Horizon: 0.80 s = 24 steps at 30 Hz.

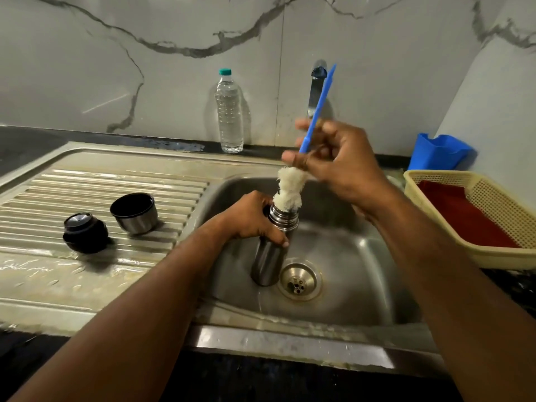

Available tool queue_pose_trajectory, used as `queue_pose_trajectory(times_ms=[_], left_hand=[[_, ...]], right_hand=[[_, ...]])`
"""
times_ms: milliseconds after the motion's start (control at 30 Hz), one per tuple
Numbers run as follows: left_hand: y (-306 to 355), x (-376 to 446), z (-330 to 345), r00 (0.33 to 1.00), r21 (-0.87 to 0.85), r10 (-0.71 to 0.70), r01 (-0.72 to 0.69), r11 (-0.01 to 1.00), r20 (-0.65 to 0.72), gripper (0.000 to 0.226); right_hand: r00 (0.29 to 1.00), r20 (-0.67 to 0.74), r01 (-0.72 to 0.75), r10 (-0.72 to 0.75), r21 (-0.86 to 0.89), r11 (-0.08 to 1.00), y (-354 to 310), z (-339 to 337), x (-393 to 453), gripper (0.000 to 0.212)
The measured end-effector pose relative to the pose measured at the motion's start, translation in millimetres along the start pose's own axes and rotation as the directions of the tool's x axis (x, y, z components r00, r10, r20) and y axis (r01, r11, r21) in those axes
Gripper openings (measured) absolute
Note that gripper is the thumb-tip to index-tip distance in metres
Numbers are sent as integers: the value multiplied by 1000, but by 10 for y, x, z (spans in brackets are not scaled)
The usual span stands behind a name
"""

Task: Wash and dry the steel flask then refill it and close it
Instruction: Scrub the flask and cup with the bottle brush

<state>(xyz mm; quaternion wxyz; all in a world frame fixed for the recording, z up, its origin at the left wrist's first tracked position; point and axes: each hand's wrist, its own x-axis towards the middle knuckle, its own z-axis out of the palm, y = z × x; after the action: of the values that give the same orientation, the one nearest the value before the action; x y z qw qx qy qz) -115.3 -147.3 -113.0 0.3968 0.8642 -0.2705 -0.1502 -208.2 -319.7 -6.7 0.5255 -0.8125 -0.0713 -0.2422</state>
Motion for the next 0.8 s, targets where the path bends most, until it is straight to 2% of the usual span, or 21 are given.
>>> queue_pose_trajectory(times_ms=[67, 167, 300, 367, 433, 500, 533, 600, 667, 733, 800], left_hand=[[30, 9, 10, 1000, 42, 0, 0, 999, 15, 54], [70, -2, 23, 999, 73, 14, -17, 997, 34, 55], [108, -33, 19, 999, 108, 35, -35, 993, 5, 50], [125, -32, 27, 999, 126, 43, -41, 991, -17, 49], [142, -35, 41, 998, 154, 55, -50, 987, -25, 45], [159, -36, 57, 998, 177, 58, -51, 983, -34, 43], [162, -36, 58, 997, 181, 59, -51, 982, -41, 43], [149, -26, 45, 997, 184, 54, -44, 982, -48, 42], [121, -26, 18, 998, 183, 44, -35, 982, -41, 41], [96, -21, 2, 999, 168, 40, -37, 985, -14, 46], [78, -9, -8, 999, 173, 35, -31, 984, -19, 50]], right_hand=[[984, -150, 118, -94, 166, 979, -178, -110, 24, 34], [970, -144, 212, -197, 95, 973, -309, -220, -2, 22], [966, -195, 185, -168, 73, 980, -241, -243, -1, 18], [945, -267, 191, -188, -15, 982, -239, -176, -2, 24], [909, -336, 182, -246, -211, 960, -210, -87, -26, 26], [899, -347, 138, -266, -354, 925, -157, -6, -56, 27], [909, -329, 124, -255, -371, 920, -124, 19, -56, 26], [950, -242, 122, -196, -290, 949, -40, 21, -28, 21], [996, -55, 61, -72, -176, 983, 33, 36, -40, 13], [995, 96, 49, -37, -129, 990, 100, 72, -94, 10], [995, 65, 89, -81, -126, 988, 99, 89, -90, 13]])
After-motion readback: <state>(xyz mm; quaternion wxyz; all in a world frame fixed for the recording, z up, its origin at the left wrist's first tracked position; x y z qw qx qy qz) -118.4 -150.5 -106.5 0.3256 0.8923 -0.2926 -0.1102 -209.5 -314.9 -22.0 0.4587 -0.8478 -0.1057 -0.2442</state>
